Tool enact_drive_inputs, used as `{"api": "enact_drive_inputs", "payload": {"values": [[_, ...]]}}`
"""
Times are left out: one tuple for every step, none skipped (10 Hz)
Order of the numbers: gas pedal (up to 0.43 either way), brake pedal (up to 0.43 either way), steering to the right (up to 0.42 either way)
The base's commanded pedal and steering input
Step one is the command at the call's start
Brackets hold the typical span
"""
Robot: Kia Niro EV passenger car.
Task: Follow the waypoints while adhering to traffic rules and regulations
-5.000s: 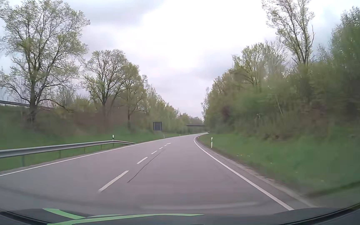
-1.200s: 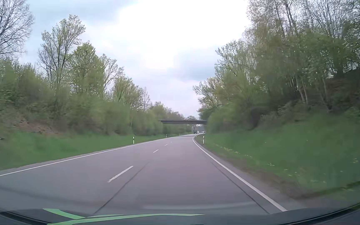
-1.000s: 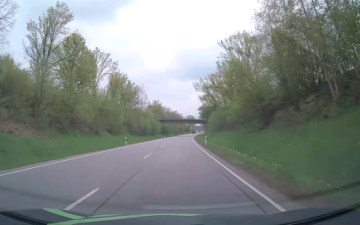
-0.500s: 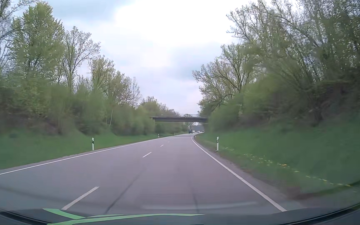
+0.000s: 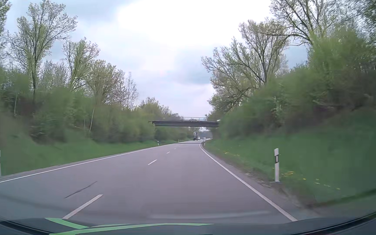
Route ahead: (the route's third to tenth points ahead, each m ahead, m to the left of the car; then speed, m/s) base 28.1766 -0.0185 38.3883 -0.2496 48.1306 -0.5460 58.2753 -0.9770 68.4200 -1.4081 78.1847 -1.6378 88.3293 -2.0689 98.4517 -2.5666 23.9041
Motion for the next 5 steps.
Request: {"api": "enact_drive_inputs", "payload": {"values": [[0.228, 0.0, 0.006], [0.228, 0.0, 0.006], [0.228, 0.0, 0.005], [0.228, 0.0, 0.005], [0.228, 0.0, 0.005]]}}
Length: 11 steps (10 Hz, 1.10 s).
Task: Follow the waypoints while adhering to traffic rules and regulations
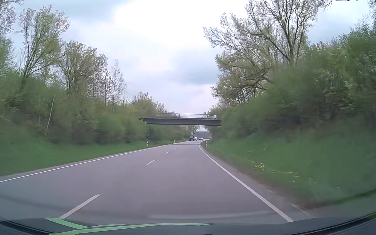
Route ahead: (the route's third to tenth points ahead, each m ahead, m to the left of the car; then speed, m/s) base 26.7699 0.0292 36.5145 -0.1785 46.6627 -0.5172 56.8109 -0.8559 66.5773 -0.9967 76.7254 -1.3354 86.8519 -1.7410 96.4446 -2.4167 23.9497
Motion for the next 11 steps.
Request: {"api": "enact_drive_inputs", "payload": {"values": [[0.228, 0.0, 0.005], [0.228, 0.0, 0.005], [0.228, 0.0, 0.005], [0.228, 0.0, 0.005], [0.228, 0.0, 0.005], [0.228, 0.0, 0.005], [0.228, 0.0, 0.005], [0.228, 0.0, 0.005], [0.228, 0.0, 0.005], [0.228, 0.0, 0.005], [0.228, 0.0, 0.003]]}}
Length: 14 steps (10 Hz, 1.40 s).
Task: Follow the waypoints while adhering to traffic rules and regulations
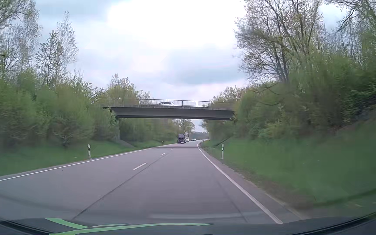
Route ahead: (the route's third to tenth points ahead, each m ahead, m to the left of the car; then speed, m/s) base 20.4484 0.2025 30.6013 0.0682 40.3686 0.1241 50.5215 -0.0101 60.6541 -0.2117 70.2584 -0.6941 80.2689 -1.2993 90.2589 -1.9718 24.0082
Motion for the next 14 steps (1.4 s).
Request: {"api": "enact_drive_inputs", "payload": {"values": [[0.228, 0.0, 0.001], [0.228, 0.0, 0.001], [0.228, 0.0, 0.001], [0.228, 0.0, 0.001], [0.228, 0.0, 0.001], [0.228, 0.0, 0.002], [0.228, 0.0, 0.002], [0.228, 0.0, 0.003], [0.228, 0.0, 0.003], [0.228, 0.0, 0.003], [0.228, 0.0, 0.004], [0.228, 0.0, 0.004], [0.24, 0.0, 0.003], [0.24, 0.0, 0.004]]}}
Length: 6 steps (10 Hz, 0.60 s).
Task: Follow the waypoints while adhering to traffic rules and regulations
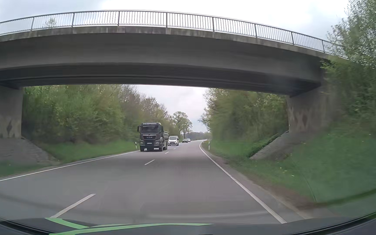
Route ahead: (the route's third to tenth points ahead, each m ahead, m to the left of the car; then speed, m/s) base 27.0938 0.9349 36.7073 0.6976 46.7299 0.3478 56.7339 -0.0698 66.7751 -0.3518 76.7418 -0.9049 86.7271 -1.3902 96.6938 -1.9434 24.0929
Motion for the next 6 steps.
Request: {"api": "enact_drive_inputs", "payload": {"values": [[0.24, 0.0, 0.003], [0.24, 0.0, 0.003], [0.24, 0.0, 0.003], [0.24, 0.0, 0.003], [0.24, 0.0, 0.004], [0.24, 0.0, 0.003]]}}
